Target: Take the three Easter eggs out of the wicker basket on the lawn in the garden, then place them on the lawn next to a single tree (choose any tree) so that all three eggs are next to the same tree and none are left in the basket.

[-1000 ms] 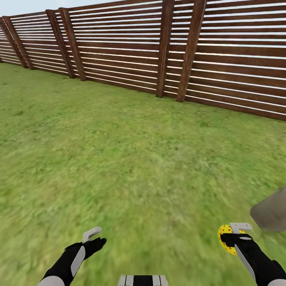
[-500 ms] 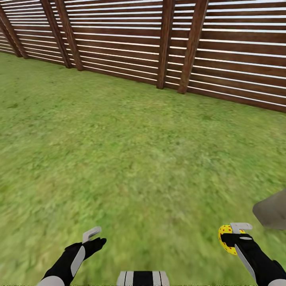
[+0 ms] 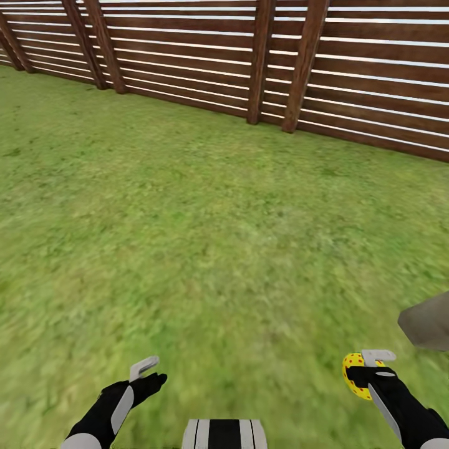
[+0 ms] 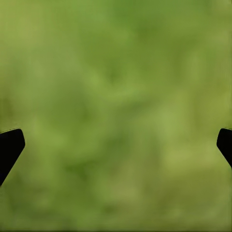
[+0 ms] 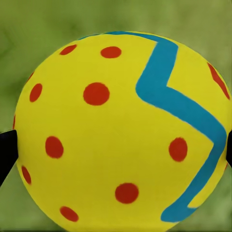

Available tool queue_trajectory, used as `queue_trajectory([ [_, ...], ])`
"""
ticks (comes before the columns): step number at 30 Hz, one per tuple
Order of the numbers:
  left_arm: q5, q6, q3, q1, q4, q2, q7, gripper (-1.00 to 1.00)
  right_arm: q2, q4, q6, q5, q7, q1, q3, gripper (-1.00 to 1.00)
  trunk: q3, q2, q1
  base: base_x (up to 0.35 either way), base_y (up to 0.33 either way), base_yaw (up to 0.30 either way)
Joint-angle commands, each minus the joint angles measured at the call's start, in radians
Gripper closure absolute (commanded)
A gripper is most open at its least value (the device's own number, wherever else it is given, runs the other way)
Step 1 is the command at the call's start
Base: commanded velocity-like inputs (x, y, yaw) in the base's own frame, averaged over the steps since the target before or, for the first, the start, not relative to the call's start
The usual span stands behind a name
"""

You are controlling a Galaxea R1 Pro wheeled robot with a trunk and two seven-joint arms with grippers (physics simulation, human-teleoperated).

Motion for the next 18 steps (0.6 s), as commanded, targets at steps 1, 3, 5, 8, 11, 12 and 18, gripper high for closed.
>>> queue_trajectory([
  [1,0.006,0.008,0.007,0.000,-0.002,-0.001,-0.003,-1.00,0.000,-0.002,0.005,-0.007,-0.005,0.000,0.002,1.00,-0.005,-0.001,0.000,0.000,0.000,0.000],
  [3,0.006,0.008,0.007,0.000,-0.002,-0.001,-0.003,-1.00,0.000,-0.002,0.005,-0.007,-0.005,0.000,0.002,1.00,-0.012,-0.001,0.001,0.000,0.000,0.000],
  [5,0.006,0.008,0.007,0.000,-0.002,-0.001,-0.003,-1.00,0.000,-0.002,0.005,-0.007,-0.005,0.000,0.002,1.00,-0.020,-0.001,0.002,0.000,0.000,0.000],
  [8,0.006,0.008,0.008,0.000,-0.002,-0.001,-0.003,-1.00,0.000,-0.002,0.005,-0.007,-0.005,0.000,0.002,1.00,-0.032,-0.002,0.003,0.000,0.000,0.000],
  [11,0.006,0.008,0.007,0.000,-0.002,-0.001,-0.003,-1.00,0.000,-0.002,0.005,-0.007,-0.005,0.000,0.002,1.00,-0.043,-0.003,0.005,0.000,0.000,0.000],
  [12,0.006,0.008,0.007,0.000,-0.002,-0.001,-0.003,-1.00,0.000,-0.002,0.005,-0.007,-0.005,0.000,0.002,1.00,-0.047,-0.003,0.005,0.000,0.000,0.000],
  [18,0.007,0.008,0.006,0.000,-0.002,-0.001,-0.003,-1.00,0.000,-0.002,0.005,-0.007,-0.005,0.000,0.002,1.00,-0.070,-0.005,0.008,0.000,0.000,0.000],
])
